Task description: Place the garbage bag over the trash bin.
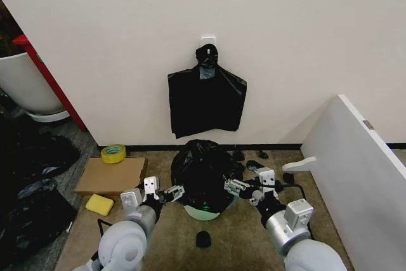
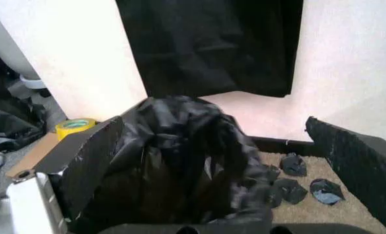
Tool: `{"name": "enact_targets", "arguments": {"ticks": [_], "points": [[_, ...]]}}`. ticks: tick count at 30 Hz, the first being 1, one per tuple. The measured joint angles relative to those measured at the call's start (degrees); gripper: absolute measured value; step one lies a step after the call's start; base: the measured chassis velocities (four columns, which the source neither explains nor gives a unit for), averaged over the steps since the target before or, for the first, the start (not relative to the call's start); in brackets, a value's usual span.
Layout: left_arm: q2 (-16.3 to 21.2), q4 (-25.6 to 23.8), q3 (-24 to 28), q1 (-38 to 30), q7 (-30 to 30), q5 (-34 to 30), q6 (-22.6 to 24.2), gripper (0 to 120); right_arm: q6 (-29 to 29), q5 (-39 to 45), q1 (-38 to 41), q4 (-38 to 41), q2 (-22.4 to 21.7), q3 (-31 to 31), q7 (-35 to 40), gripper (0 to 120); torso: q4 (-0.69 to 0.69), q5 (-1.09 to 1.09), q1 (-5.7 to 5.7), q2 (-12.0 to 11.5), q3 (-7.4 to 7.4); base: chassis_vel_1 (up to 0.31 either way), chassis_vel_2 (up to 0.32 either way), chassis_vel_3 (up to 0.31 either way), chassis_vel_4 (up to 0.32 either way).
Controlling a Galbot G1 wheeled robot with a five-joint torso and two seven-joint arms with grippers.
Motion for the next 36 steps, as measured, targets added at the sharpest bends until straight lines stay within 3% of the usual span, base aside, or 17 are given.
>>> {"name": "enact_targets", "arguments": {"ticks": [2, 5, 9, 17, 22, 25, 27, 29, 31, 36], "points": [[0.0, 1.2, 0.4, -0.1, 2.5, 1.5, -2.2, 100, 0.1, -0.2, -0.2, 0.1, 0.1, -0.1, -0.1, 100, 0.01, 0.00, 0.00, 0.0, 0.00, 0.000, 0.000, 0.000, 0.000], [0.0, 2.7, 1.2, -0.1, 10.3, 2.0, -10.0, 100, 0.1, -0.4, -0.5, 0.4, 0.5, -0.3, -0.5, 100, 0.00, 0.01, 0.00, 0.0, 0.00, 0.000, 0.000, 0.000, 0.000], [-0.3, 3.2, 1.7, 0.2, 14.2, 2.4, -15.7, 100, 0.1, -0.9, -1.0, 0.5, 0.9, -0.5, -0.6, 100, 0.00, 0.00, 0.00, 0.0, 0.00, 0.000, 0.000, 0.000, 0.000], [0.1, 1.4, 0.8, 1.7, 15.8, 3.7, -19.8, 100, 0.4, -1.3, -1.7, 0.6, 1.4, -0.4, -0.7, 100, 0.00, 0.01, 0.00, 0.0, 0.00, 0.000, 0.000, 0.000, 0.000], [-0.1, -0.1, -1.2, 4.5, 16.1, 11.2, -23.0, 100, 2.3, -2.7, -2.2, 0.4, 2.2, 0.1, -1.1, 100, 0.00, 0.00, 0.00, 0.0, 0.00, 0.000, 0.000, 0.000, 0.000], [-2.6, -3.4, -6.7, 11.2, 16.1, 24.0, -30.3, 100, 15.1, -9.8, -4.8, -3.8, 6.1, 2.2, -4.0, 100, -0.01, -0.02, 0.00, 0.0, -0.01, 0.000, 0.000, 0.000, 0.000], [-2.8, -3.5, -7.0, 11.7, 16.1, 24.6, -30.7, 100, 15.9, -10.2, -5.0, -4.2, 6.5, 2.4, -4.1, 100, -0.01, -0.01, 0.00, 0.0, -0.01, 0.000, 0.000, 0.000, 0.000], [-5.8, -5.2, -11.2, 16.7, 16.6, 31.6, -34.8, 100, 25.7, -16.7, -6.8, -8.7, 10.9, 4.5, -6.6, 100, 0.00, -0.01, 0.00, 0.0, -0.01, 0.000, 0.000, 0.000, 0.000], [-8.3, -6.2, -13.8, 19.5, 17.1, 35.0, -37.2, 100, 31.5, -21.2, -7.9, -11.7, 14.0, 6.5, -7.8, 100, 0.02, 0.02, 0.00, 0.0, -0.01, 0.000, 0.000, 0.000, 0.000], [-12.3, -7.8, -17.6, 24.0, 17.6, 39.1, -40.9, 100, 39.5, -27.7, -10.6, -15.0, 18.6, 10.6, -9.3, 100, 0.00, 0.02, 0.00, 0.0, -0.01, 0.000, 0.000, 0.000, 0.000]]}}
